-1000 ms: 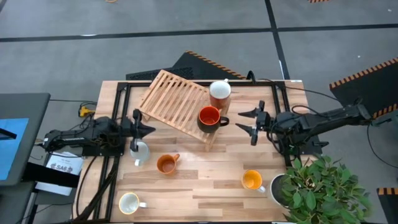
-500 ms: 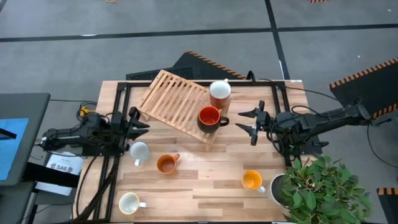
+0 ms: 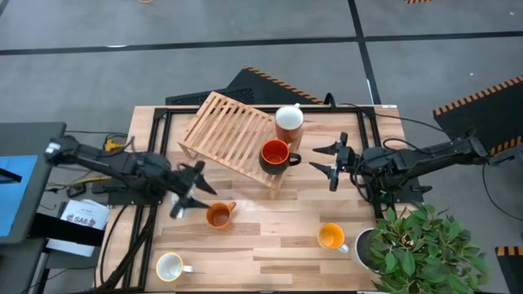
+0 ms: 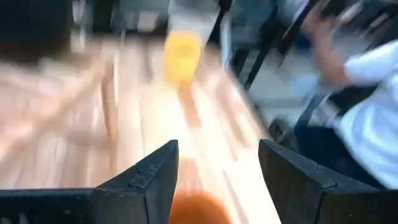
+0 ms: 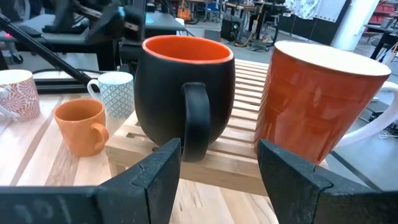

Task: Place coffee mugs
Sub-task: Put the orange mug on the shelf

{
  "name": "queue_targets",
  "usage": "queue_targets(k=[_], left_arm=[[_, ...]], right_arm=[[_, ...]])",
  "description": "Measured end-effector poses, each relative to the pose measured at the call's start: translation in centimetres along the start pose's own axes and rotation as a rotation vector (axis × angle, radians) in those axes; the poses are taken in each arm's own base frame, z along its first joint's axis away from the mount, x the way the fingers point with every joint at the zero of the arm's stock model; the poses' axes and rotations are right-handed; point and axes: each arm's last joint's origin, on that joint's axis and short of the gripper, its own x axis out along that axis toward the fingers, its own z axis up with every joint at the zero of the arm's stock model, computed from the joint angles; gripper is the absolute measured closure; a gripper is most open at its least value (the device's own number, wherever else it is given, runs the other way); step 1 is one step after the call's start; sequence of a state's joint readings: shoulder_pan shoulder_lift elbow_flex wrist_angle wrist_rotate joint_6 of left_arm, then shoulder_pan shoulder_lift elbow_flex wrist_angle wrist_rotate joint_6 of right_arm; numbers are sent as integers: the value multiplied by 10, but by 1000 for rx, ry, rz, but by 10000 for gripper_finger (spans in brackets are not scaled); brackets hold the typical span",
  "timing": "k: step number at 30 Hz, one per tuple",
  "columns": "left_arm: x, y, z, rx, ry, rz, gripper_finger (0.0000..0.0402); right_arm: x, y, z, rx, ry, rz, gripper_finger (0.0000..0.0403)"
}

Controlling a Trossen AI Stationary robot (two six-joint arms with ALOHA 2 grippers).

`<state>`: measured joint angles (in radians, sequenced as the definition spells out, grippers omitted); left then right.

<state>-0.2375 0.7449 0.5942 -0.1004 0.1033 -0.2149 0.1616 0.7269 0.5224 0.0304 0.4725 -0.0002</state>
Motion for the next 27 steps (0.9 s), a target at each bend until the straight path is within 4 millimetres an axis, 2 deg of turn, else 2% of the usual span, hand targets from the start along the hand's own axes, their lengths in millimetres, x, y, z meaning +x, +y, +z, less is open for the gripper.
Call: queue_targets(k=[4, 7, 11, 16, 21, 27], left_arm=[[21, -14, 8, -52, 268, 168, 193], [38, -22, 8, -43, 407, 300, 193], [65, -27, -4, -45, 560, 398, 193], [92, -23, -25, -53, 675, 467, 193], [103, -16, -43, -34, 784, 528, 193], [112, -12, -54, -29, 843, 549, 193]], right_arm=[[0, 0, 0, 0, 1, 0, 163], [0, 0, 0, 0, 0, 0, 163], [0, 0, 0, 0, 0, 0, 163], [0, 0, 0, -1, 2, 0, 163], [0, 0, 0, -2, 3, 0, 163], [0, 0, 0, -1, 3, 0, 163]])
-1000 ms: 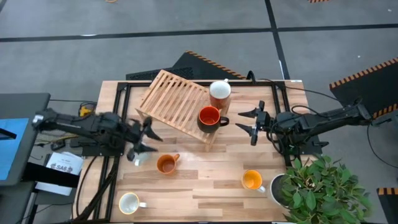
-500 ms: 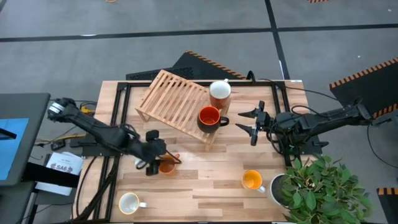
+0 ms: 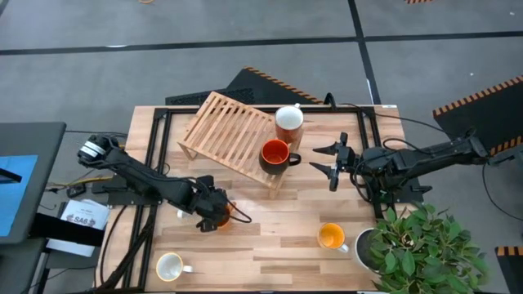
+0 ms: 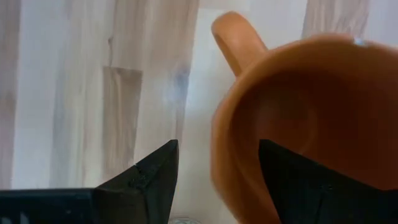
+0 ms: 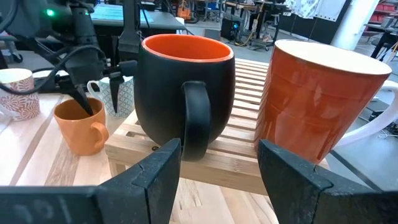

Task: Place coffee mugs
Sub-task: Put the orange mug on the shelf

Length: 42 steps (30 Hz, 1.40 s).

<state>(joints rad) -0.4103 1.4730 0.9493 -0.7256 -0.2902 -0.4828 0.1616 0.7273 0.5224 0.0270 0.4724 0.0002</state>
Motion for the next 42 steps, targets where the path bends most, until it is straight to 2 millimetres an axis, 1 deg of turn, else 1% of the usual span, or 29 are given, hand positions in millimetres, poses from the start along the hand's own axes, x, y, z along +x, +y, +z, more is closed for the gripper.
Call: queue_targets(k=[3, 6, 8, 10, 12, 13, 15, 17, 21, 24, 26, 29, 31, 33, 35, 37, 39, 42], left_arm=[[5, -1, 0, -1, 18, 5, 197], [6, 0, 0, -56, 26, -1, 222], [5, 1, 0, -88, 33, -13, 257], [3, 2, 1, -108, 35, -25, 307], [-1, 2, 3, -113, 49, -22, 366], [-5, 2, 5, -108, 61, -22, 382], [-15, 3, 10, -94, 80, -6, 388], [-30, 5, 17, -80, 106, 13, 391], [-74, 9, 40, -67, 73, 38, 396], [-113, 21, 57, -46, 12, 107, 396], [-138, 33, 70, -59, -65, 159, 397], [-169, 62, 84, -76, -152, 295, 397], [-184, 86, 92, -85, -174, 373, 398], [-193, 113, 101, -134, -209, 421, 398], [-195, 141, 108, -169, -215, 452, 398], [-190, 168, 114, -194, -222, 423, 399], [-182, 191, 123, -226, -270, 356, 399], [-166, 215, 134, -250, -291, 275, 399]], right_arm=[[0, 0, 0, 0, 0, 1, 163], [0, 0, 0, 0, -1, 0, 163], [0, 0, 0, 0, -1, 0, 163], [0, 0, 0, 0, -1, 1, 163], [0, 0, 0, 0, -1, 0, 163], [0, 0, 0, 1, -1, 1, 163], [0, 0, 0, 0, -1, 1, 163], [0, 0, 0, 1, -1, 0, 163], [0, 0, 0, 2, -1, 0, 163], [0, 0, 0, 2, -1, 0, 163], [0, 0, 0, 3, -1, 1, 163], [1, 1, 0, 6, 4, 0, 163], [3, 2, -2, 1, 13, 0, 163], [6, 3, -3, -3, 20, 0, 163], [9, 5, -5, -16, 35, 0, 163], [12, 6, -5, -25, 34, 0, 163], [14, 7, -6, -29, 38, -2, 163], [16, 5, -7, -29, 43, -15, 163]])
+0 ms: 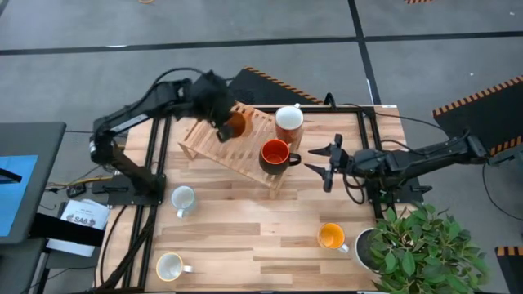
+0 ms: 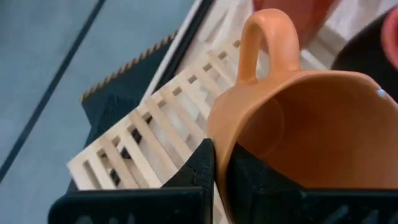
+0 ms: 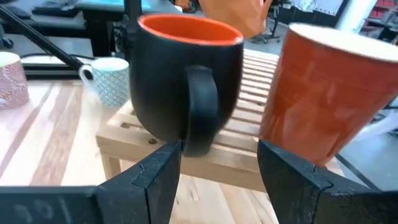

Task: Place coffee mugs
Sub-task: Put the orange mug on the shelf

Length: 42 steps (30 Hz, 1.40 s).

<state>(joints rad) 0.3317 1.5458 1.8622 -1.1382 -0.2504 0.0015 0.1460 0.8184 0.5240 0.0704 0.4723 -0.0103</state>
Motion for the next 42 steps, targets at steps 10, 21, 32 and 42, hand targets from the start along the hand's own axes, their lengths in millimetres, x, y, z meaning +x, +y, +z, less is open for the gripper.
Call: queue_targets(k=[10, 21, 32, 42], left_arm=[[69, 9, 12, 4, 59, -41, 399], [89, 7, 15, -20, 56, -108, 397], [94, 7, 17, 11, 42, -89, 386], [94, 8, 18, 38, 36, -70, 339]], right_arm=[[2, -4, -1, 5, 7, -25, 163], [2, -4, -1, 5, 7, -25, 163], [2, -5, -1, 3, 12, -26, 163], [2, -5, -1, 4, 13, -29, 163]])
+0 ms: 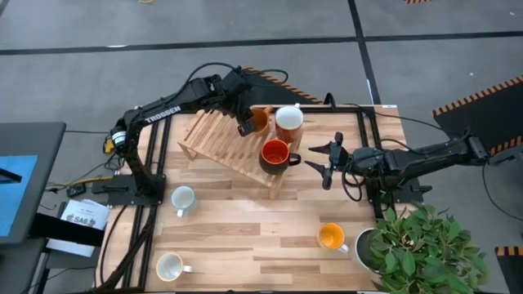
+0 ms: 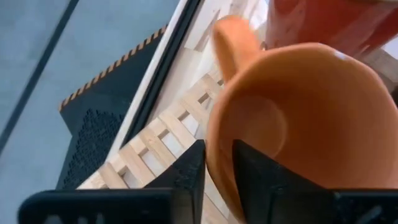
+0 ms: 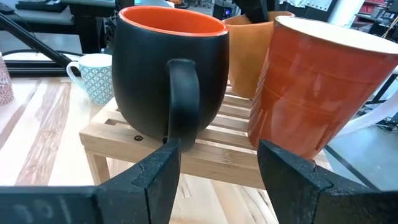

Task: Place coffee mugs
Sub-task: Put the orange mug on the shelf, then put the blue patterned mug on the shelf

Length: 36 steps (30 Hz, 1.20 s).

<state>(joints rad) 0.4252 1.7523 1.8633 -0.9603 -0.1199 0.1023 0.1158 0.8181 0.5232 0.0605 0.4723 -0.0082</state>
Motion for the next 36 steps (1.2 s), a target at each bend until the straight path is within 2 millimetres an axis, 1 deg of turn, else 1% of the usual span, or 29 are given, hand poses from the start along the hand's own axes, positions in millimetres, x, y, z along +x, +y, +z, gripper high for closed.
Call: queue_targets(k=[7, 12, 16, 19, 23, 27, 30, 32, 36], left_arm=[[0, 1, 4, 23, -43, 30, 296], [0, 3, 5, 33, -46, 67, 278], [-9, 6, 8, 47, -60, 132, 270], [-22, 10, 15, 48, -92, 172, 268], [-47, 13, 23, 17, -123, 152, 268], [-75, 15, 17, -57, -150, 134, 272], [-98, 16, 5, -87, -179, 113, 278], [-112, 12, -6, -96, -217, 74, 283], [-133, -3, -39, -89, -327, 17, 292]], right_arm=[[0, 0, 0, 0, 1, 0, 163], [0, 0, 0, -1, 3, 0, 163], [0, 0, -1, -5, 9, -1, 163], [0, 0, -1, -6, 9, -1, 163], [0, 0, -1, -6, 9, -1, 163], [0, 0, -2, -9, 17, -1, 163], [0, 0, -4, -18, 35, -1, 163], [0, 0, -5, -17, 42, -1, 163], [0, 0, -5, -17, 50, -1, 163]])
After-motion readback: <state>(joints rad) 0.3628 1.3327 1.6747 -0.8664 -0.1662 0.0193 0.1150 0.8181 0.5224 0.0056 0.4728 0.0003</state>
